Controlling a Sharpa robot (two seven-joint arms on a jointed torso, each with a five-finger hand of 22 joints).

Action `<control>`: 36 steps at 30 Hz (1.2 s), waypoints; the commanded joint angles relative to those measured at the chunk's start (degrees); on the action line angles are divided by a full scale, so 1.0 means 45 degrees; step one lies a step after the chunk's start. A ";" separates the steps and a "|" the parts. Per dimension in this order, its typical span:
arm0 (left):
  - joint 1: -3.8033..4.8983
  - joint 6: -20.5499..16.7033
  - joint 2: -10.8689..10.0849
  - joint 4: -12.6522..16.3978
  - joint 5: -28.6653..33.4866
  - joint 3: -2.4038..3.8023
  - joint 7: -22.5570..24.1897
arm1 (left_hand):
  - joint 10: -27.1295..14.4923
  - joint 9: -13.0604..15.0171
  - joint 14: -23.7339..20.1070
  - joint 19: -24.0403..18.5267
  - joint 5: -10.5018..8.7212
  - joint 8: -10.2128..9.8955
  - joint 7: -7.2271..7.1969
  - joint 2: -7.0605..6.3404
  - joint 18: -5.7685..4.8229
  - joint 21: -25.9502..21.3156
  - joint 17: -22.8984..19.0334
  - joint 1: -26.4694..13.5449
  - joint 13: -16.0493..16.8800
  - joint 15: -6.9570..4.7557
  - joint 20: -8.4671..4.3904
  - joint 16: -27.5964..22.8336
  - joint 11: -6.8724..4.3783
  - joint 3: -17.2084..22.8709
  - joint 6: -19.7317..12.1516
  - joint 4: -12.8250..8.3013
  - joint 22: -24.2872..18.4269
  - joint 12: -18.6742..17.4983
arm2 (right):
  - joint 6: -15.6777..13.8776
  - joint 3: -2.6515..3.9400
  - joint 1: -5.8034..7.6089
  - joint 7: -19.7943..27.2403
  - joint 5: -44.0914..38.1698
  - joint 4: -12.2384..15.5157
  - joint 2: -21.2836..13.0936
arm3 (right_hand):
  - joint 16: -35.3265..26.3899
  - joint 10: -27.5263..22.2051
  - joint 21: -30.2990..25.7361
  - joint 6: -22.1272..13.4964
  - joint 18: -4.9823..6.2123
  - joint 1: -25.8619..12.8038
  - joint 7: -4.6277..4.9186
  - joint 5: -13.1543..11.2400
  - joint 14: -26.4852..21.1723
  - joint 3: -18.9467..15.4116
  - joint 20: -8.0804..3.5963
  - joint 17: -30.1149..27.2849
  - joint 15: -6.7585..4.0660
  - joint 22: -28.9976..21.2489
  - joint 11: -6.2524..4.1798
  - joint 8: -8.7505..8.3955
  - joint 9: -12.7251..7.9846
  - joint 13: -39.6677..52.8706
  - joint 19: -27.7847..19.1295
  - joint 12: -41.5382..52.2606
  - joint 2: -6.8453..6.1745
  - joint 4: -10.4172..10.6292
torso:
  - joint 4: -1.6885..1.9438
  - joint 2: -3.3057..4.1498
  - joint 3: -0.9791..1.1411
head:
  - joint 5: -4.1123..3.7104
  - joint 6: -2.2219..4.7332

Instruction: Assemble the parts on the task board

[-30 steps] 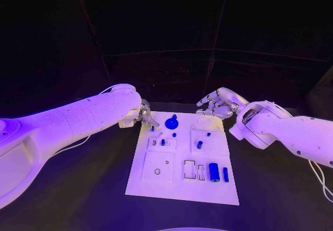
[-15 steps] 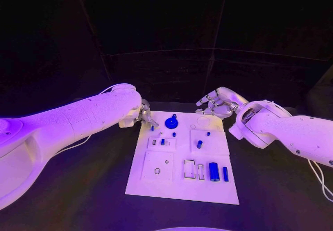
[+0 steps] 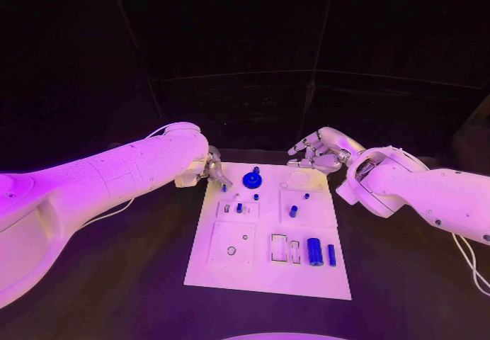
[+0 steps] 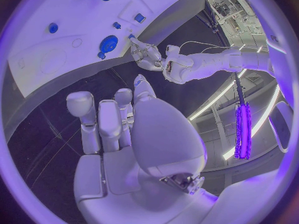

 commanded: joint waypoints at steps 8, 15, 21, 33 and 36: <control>0.0018 0.0262 0.0036 0.0025 -0.0040 0.0006 0.0273 | 0.0108 -0.0121 0.1323 0.0090 0.0010 0.0082 -0.0091 0.0580 -0.0033 0.0000 0.3354 0.1383 -0.0039 -0.0102 -0.0073 0.0039 -0.0101 0.0648 0.0154 -0.0629 0.0018 0.0056 | 0.0080 0.0007 0.0027 0.0070 -0.0036 0.0013 0.0026 | -0.0051 -0.0057 -0.0047 0.0107 0.0248 -0.0026 -0.0021 0.0045 0.0099 -0.0074 -0.0010 0.0023 -0.0068 -0.0017 -0.0003 0.0063 -0.0012 0.0019 -0.0088 0.0015 0.0039 0.0013 | 0.0004 -0.0001 -0.0001 | -0.0008 -0.0039; 0.0018 0.0361 0.0045 -0.0004 -0.0008 0.0006 0.0468 | 0.0083 -0.0233 0.1323 0.0084 0.0002 0.0022 -0.0126 0.0797 -0.0036 -0.0013 0.3354 0.2079 -0.0120 -0.0129 -0.0105 0.0039 -0.0136 0.1321 0.0137 -0.1070 0.0046 -0.0019 | 0.0081 0.0007 0.0027 0.0071 -0.0036 0.0017 0.0027 | -0.0064 -0.0051 -0.0051 0.0111 0.0248 -0.0019 -0.0021 0.0060 0.0100 -0.0073 -0.0012 0.0014 -0.0069 -0.0020 -0.0004 0.0065 -0.0012 0.0025 -0.0083 0.0023 0.0054 0.0016 | 0.0008 -0.0007 0.0001 | 0.0029 -0.0015; 0.0019 0.0272 -0.0004 -0.0008 0.0553 0.0006 0.0532 | -0.0009 -0.0380 0.1323 0.0070 0.0087 -0.0106 -0.0047 0.0840 -0.0033 -0.0048 0.3354 0.2839 -0.0287 -0.0120 -0.0121 0.0039 -0.0098 0.2995 -0.0051 -0.1737 0.0065 -0.0207 | 0.0082 0.0008 0.0027 0.0069 -0.0036 0.0017 0.0013 | -0.0064 -0.0051 -0.0051 0.0111 0.0248 -0.0019 -0.0021 0.0060 0.0100 -0.0073 -0.0012 0.0014 -0.0069 -0.0020 -0.0004 0.0065 -0.0012 0.0025 -0.0083 0.0023 0.0054 0.0016 | 0.0019 -0.0012 0.0000 | -0.0014 -0.0065; 0.0099 -0.0765 -0.0677 0.0822 0.1885 0.0009 0.1080 | 0.0232 -0.0223 0.1323 0.0078 0.0965 0.0399 -0.0013 -0.0841 -0.0027 -0.0109 0.3354 0.1336 -0.0391 -0.0069 -0.0048 0.0039 -0.0063 0.7001 -0.0017 -0.2293 0.0145 -0.0201 | 0.0066 0.0008 0.0028 0.0047 -0.0036 0.0002 -0.0027 | -0.0053 -0.0036 -0.0049 0.0116 0.0246 -0.0029 -0.0020 0.0082 0.0109 -0.0077 -0.0013 0.0036 -0.0069 -0.0011 -0.0003 0.0068 -0.0011 0.0044 -0.0070 0.0048 0.0077 0.0034 | 0.0047 -0.0014 0.0013 | 0.0011 -0.0055; 0.0148 -0.1177 -0.1029 0.1325 0.2401 0.0009 0.1196 | 0.0325 -0.0173 0.1323 0.0097 0.1225 0.0514 -0.0041 -0.1033 -0.0031 -0.0092 0.3354 0.1122 -0.0344 -0.0090 -0.0069 0.0039 -0.0092 0.7354 0.0033 -0.2446 0.0183 -0.0151 | 0.0066 0.0008 0.0029 0.0033 -0.0036 0.0007 -0.0043 | -0.0062 -0.0042 -0.0062 0.0133 0.0247 -0.0048 -0.0023 0.0200 0.0119 -0.0094 -0.0016 0.0044 -0.0072 -0.0023 -0.0006 0.0078 -0.0009 0.0027 -0.0059 0.0034 0.0102 0.0069 | 0.0064 -0.0019 0.0019 | 0.0011 -0.0045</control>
